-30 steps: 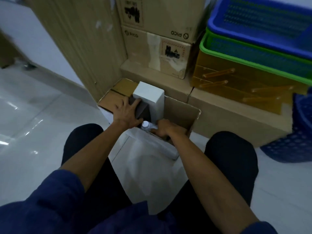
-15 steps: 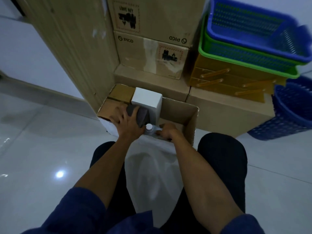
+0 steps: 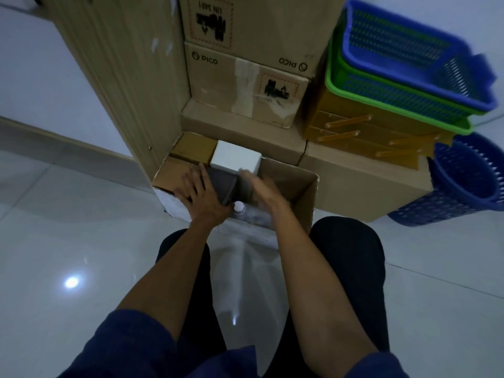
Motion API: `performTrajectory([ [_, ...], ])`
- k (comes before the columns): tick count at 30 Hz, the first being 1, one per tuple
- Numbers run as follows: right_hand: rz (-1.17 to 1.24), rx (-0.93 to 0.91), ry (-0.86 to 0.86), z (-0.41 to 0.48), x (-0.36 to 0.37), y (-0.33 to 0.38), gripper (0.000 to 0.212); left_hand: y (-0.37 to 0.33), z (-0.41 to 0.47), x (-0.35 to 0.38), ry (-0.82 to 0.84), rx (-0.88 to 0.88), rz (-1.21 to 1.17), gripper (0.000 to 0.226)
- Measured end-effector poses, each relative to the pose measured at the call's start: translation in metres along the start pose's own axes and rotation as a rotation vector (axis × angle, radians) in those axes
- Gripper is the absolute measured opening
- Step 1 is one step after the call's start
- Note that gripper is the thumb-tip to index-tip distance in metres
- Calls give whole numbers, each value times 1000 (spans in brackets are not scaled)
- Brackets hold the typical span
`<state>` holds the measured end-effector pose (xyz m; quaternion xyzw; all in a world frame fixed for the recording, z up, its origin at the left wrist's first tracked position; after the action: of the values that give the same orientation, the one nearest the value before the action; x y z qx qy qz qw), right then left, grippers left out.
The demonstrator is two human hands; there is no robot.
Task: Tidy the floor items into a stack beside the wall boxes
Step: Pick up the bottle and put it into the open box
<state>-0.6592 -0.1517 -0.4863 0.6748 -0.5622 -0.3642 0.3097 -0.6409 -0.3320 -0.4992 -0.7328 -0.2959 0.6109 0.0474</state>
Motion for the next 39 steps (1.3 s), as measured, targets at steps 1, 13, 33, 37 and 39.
performTrajectory([
  [1, 114, 4, 1, 3, 4, 8, 100, 0, 0, 1, 7, -1, 3, 145],
  [13, 74, -27, 72, 13, 6, -1, 68, -3, 3, 3, 41, 2, 27, 145],
  [33, -543, 229, -375, -65, -118, -78, 85, -3, -9, -3, 111, 157, 59, 135],
  [37, -575, 201, -350, -58, -117, -79, 79, -14, 6, 0, 175, 153, 86, 137],
  [39, -598, 209, -344, -57, -117, -82, 82, -17, 12, 2, 198, 120, 106, 139],
])
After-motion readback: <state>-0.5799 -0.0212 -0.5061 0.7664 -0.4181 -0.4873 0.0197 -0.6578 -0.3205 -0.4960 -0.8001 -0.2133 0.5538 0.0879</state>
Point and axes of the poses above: each hand's wrist, its own z-axis towards the middle knuckle, its own x-axis out of the palm, y = z × x, the point moved 10 cm from there along z, towards the middle knuckle, and after that the axes turned 5 degrees about -x, right-handed, at the moved point
